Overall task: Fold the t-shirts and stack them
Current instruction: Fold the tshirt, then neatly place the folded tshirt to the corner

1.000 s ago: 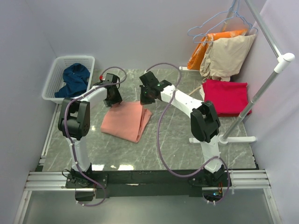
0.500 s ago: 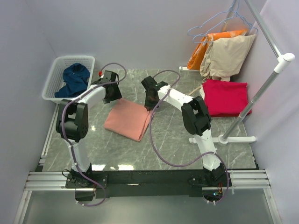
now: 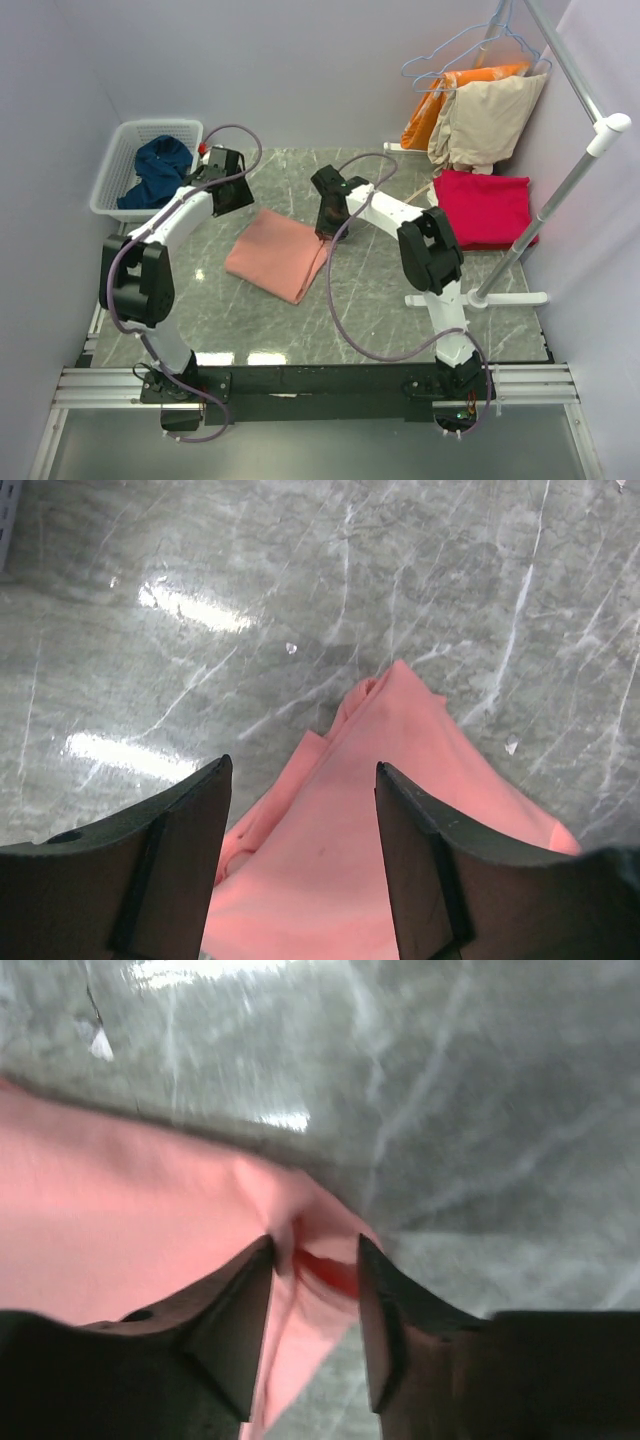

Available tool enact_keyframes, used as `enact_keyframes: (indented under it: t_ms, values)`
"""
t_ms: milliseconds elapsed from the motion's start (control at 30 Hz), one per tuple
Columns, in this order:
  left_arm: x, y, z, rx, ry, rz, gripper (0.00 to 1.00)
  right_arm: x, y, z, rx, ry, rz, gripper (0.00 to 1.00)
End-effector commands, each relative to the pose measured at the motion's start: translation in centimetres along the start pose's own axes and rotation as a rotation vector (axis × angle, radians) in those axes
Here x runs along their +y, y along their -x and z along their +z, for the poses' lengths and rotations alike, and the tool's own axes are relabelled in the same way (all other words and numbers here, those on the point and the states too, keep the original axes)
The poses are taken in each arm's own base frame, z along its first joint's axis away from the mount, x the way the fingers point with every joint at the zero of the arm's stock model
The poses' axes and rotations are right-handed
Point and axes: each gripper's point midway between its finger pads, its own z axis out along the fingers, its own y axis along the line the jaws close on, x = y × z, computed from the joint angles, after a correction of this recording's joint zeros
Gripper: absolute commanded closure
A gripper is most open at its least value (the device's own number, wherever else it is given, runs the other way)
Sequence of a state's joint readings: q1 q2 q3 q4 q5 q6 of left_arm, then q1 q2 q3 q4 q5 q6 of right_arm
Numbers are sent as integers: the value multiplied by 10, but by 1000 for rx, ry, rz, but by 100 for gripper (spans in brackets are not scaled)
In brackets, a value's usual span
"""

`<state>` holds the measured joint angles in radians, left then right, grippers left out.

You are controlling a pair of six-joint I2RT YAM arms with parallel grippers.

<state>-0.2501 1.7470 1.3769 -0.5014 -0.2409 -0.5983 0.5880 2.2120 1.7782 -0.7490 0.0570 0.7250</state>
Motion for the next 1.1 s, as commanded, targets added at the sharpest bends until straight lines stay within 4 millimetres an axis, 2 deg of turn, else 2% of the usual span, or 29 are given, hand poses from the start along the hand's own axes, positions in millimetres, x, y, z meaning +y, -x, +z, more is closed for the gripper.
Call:
enact_keyframes:
  t_ms: [0,100,133,200,267,300,333,500,600,767,900,1067]
  values:
    - [-2,3,-18,-23,-39,-25,35,5,30,-52,-149,72,19,50]
    - [1,-11,-13,15,-34,-23,36,3,31,-71,-176,94,14,43]
    - [3,-16,-10,30,-25,-21,36,1,27,-71,-166,94,6,40]
    - [7,-27,-5,62,-15,-15,36,5,19,-78,-139,135,-3,35]
    - [12,-36,2,91,16,-18,36,9,1,-77,-90,189,-17,29]
    - [14,-39,4,101,23,-18,36,14,-2,-86,-92,228,-18,28]
    - [15,-44,9,118,33,-15,37,14,-11,-81,-82,251,-29,24]
    - [20,-48,17,122,69,-28,36,31,-32,-95,-60,380,-67,18]
    - [18,-44,20,118,72,-30,36,31,-42,-90,-52,419,-83,14]
    - [12,-32,12,78,41,-28,36,45,-47,-79,-55,516,-88,11]
    - [12,-30,10,81,31,-27,36,48,-50,-58,-34,513,-60,11]
    - [13,-26,4,74,24,-30,36,50,-58,-43,0,489,-59,11]
